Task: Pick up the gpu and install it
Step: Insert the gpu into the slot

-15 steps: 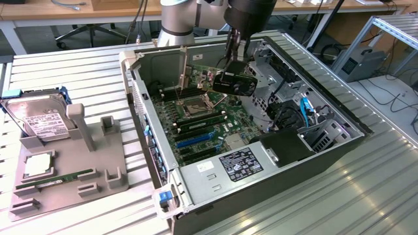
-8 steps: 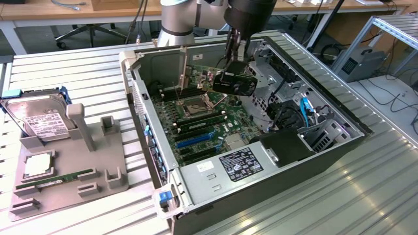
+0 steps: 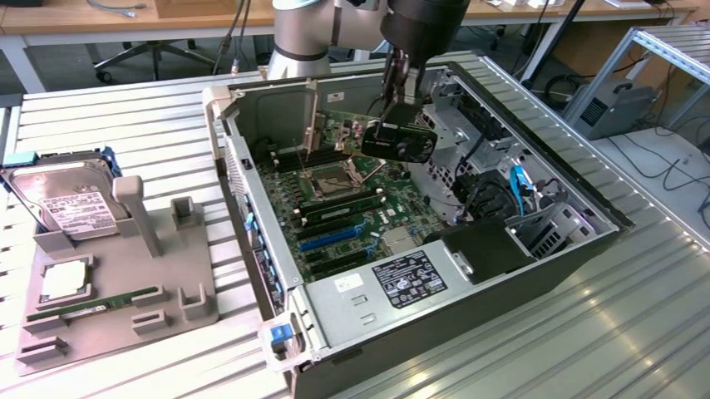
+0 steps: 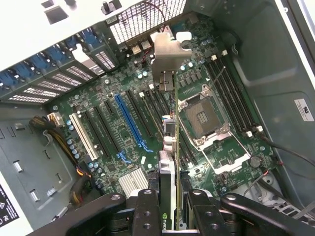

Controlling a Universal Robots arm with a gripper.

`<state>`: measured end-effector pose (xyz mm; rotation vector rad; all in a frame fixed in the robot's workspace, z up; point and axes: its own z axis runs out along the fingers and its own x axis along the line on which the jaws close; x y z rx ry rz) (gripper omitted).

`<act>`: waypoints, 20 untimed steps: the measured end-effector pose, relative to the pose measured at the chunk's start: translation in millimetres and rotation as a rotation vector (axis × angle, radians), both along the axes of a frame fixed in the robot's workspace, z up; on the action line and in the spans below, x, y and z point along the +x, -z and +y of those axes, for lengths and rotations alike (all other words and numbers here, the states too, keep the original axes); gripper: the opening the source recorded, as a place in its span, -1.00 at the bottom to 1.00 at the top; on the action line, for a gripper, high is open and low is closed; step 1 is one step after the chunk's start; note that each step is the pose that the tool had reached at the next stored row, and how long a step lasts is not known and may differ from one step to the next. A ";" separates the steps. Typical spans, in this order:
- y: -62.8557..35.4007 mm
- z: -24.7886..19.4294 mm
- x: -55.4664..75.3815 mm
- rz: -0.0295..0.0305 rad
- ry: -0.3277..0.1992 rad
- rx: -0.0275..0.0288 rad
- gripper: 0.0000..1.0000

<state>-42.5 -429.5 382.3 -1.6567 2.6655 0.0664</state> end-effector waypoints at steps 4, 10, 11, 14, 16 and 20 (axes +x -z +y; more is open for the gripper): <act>0.0 0.0 0.1 0.0000 -0.006 -0.0001 -0.47; 0.0 0.0 0.2 0.0000 -0.013 -0.0001 -0.47; 0.0 0.0 0.2 0.0000 -0.014 -0.0001 -0.47; 0.0 0.0 0.3 0.0000 -0.018 -0.0001 -0.47; 0.0 0.0 0.3 0.0000 -0.021 -0.0001 -0.47; 0.0 0.0 0.4 0.0000 -0.026 -0.0001 -0.47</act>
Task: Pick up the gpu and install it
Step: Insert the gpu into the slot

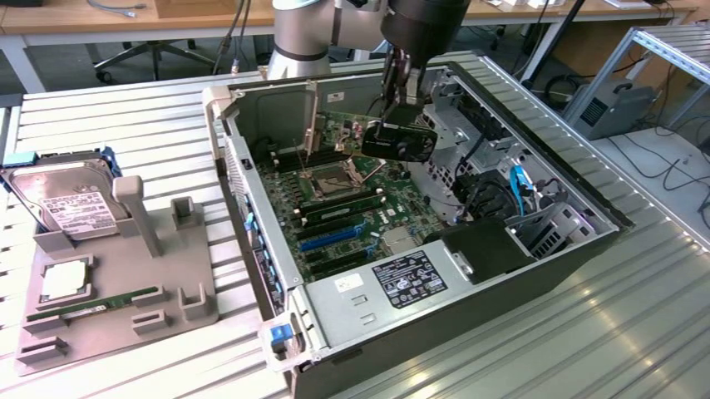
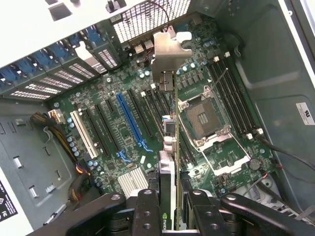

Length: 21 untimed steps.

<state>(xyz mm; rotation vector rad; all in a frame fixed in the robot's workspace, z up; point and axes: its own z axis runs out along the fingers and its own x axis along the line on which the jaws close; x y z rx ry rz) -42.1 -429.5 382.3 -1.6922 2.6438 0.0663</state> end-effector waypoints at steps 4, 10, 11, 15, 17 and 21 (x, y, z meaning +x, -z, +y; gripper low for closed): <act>0.0 0.0 0.0 0.0000 -0.005 0.0000 -0.47; 0.0 0.0 0.2 0.0000 -0.012 0.0000 -0.47; 0.0 0.0 0.2 0.0000 -0.013 0.0001 -0.47; 0.0 0.0 0.4 0.0000 -0.018 0.0000 -0.47; 0.0 0.0 0.5 0.0000 -0.020 0.0000 -0.47; 0.0 0.0 0.8 0.0000 -0.025 0.0000 -0.47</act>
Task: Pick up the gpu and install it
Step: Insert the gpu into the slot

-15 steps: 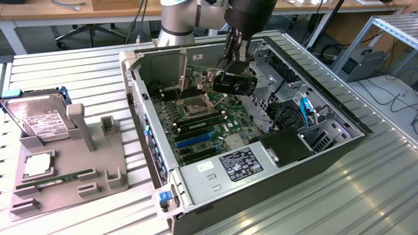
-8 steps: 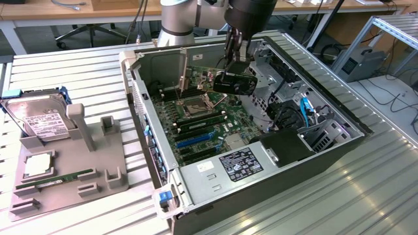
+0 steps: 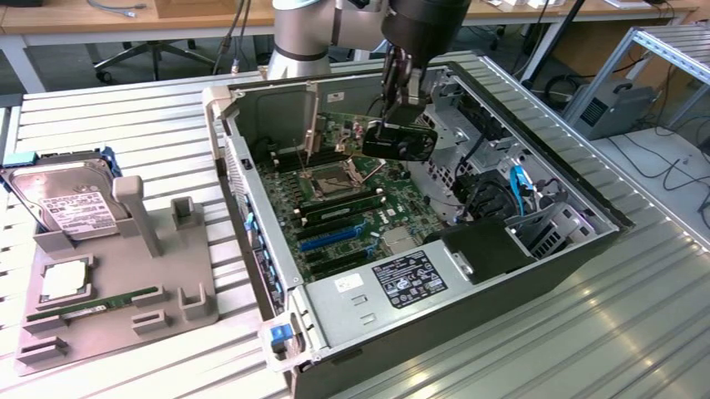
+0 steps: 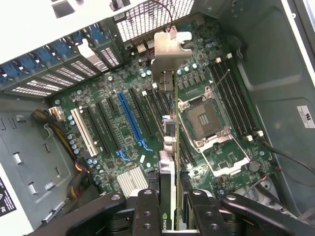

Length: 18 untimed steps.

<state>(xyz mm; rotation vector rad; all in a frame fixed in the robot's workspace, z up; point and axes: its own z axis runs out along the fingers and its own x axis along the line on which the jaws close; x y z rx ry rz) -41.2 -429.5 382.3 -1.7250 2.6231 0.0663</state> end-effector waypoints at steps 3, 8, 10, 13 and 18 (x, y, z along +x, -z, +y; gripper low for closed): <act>0.0 0.0 0.3 0.0000 -0.004 0.0000 -0.47; 0.0 0.0 0.6 0.0000 -0.011 0.0000 -0.47; 0.1 0.0 0.7 0.0000 -0.014 0.0000 -0.47; 0.1 0.0 0.8 -0.0001 -0.019 0.0001 -0.47; 0.1 0.0 1.1 0.0000 -0.028 0.0000 -0.47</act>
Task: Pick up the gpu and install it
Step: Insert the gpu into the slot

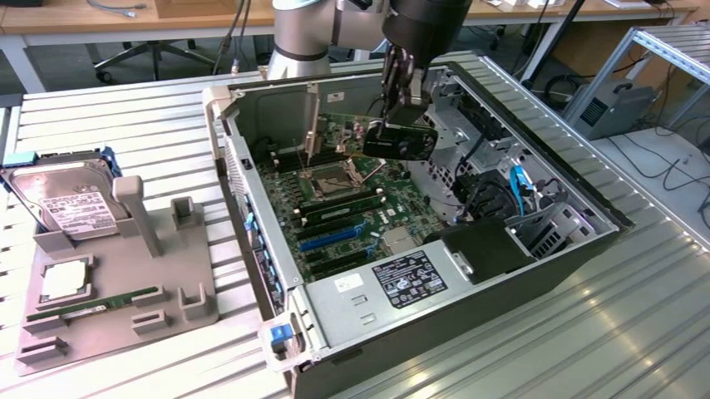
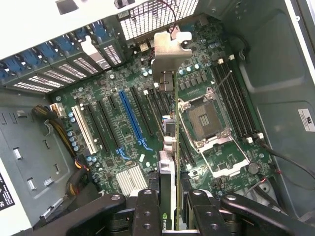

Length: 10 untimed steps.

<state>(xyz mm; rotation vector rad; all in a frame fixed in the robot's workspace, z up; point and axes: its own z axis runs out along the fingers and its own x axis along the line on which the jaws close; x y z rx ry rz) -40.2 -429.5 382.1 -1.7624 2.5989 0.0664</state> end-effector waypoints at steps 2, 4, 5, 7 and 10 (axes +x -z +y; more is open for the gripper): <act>0.0 0.0 0.1 0.0000 -0.003 0.0000 -0.47; 0.1 0.0 0.2 0.0000 -0.006 0.0000 -0.47; 0.1 0.0 0.2 0.0000 -0.008 0.0000 -0.47; 0.1 0.0 0.3 0.0000 -0.011 0.0000 -0.47; 0.2 0.0 0.5 0.0000 -0.016 0.0001 -0.47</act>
